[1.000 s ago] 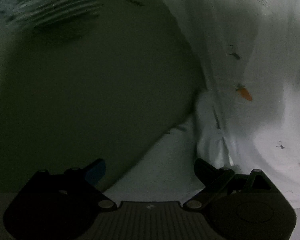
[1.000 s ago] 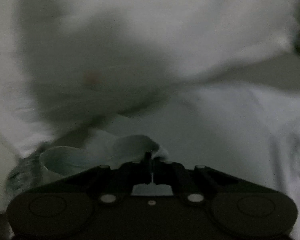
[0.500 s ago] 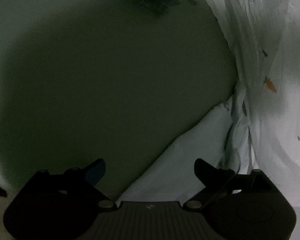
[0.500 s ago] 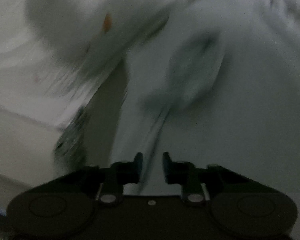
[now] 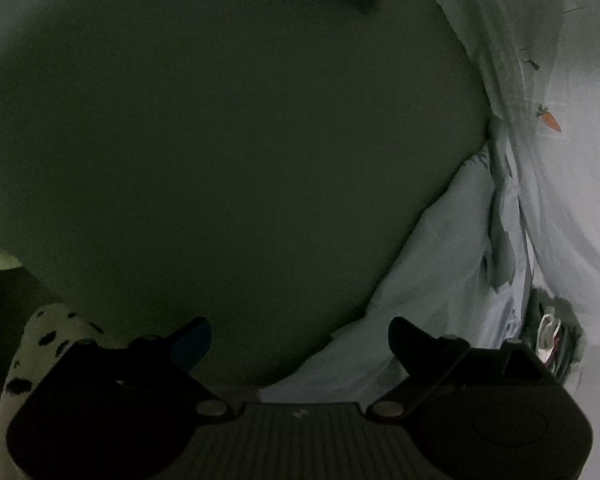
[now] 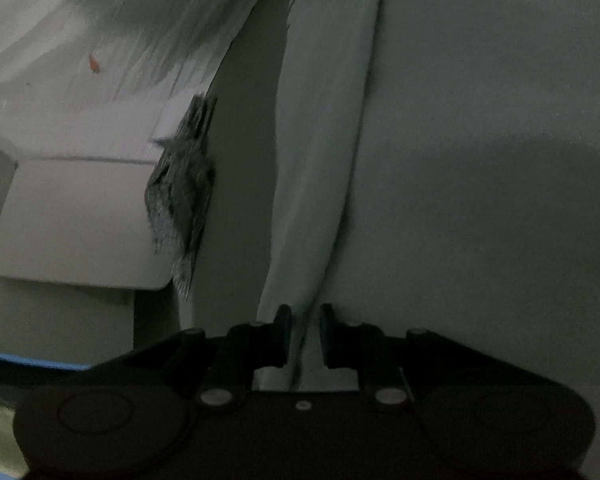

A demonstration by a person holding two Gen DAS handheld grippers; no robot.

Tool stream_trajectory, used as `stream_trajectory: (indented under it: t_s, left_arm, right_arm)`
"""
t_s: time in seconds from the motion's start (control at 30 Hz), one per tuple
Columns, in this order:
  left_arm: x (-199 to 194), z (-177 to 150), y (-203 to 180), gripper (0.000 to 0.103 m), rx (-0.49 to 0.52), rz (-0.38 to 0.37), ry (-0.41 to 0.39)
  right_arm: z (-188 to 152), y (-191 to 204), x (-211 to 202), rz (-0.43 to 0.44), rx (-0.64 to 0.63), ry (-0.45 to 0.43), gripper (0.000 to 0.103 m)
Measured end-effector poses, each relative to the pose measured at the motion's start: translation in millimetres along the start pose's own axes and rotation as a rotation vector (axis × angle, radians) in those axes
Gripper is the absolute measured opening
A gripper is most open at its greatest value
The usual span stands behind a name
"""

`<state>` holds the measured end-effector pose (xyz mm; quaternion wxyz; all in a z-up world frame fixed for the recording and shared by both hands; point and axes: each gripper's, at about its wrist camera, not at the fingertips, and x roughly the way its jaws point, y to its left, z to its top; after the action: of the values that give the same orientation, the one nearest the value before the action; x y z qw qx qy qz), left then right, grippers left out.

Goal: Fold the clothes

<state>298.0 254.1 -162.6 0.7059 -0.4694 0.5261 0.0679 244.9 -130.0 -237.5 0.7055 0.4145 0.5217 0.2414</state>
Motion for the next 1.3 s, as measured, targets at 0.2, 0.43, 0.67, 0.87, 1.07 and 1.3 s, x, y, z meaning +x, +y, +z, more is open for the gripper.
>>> stream_trajectory:
  t_s: [0.2,0.43,0.67,0.87,1.07,1.3]
  left_arm:
    - [-11.8,3.1,16.5,0.095,0.032,-0.019,0.031]
    - [-8.4,8.7,16.4,0.095,0.083,-0.019,0.072]
    - [-5.0,10.3,13.2,0.095,0.096,-0.035,0.088]
    - [8.7,13.4,1.3,0.095,0.125,-0.052,0.131]
    - [25.3,10.0,-16.3,0.095,0.187,-0.045,0.18]
    - [35.0,3.5,-27.0,0.095,0.204,-0.023,0.193]
  right_arm:
    - [-20.0,12.6,14.8,0.019,0.005,0.004,0.025]
    - [-35.2,27.0,31.0,-0.026,-0.067,0.042,0.025]
    - [-39.6,15.9,-22.9,0.249,0.005,-0.099,0.001]
    - [-42.6,-38.0,-81.1,0.005,0.092,-0.263,0.002]
    - [-56.2,-46.7,-77.8,-0.034,0.151,-0.265,0.034]
    - [-50.9,-34.2,-63.4,-0.094,0.06,-0.215,0.037]
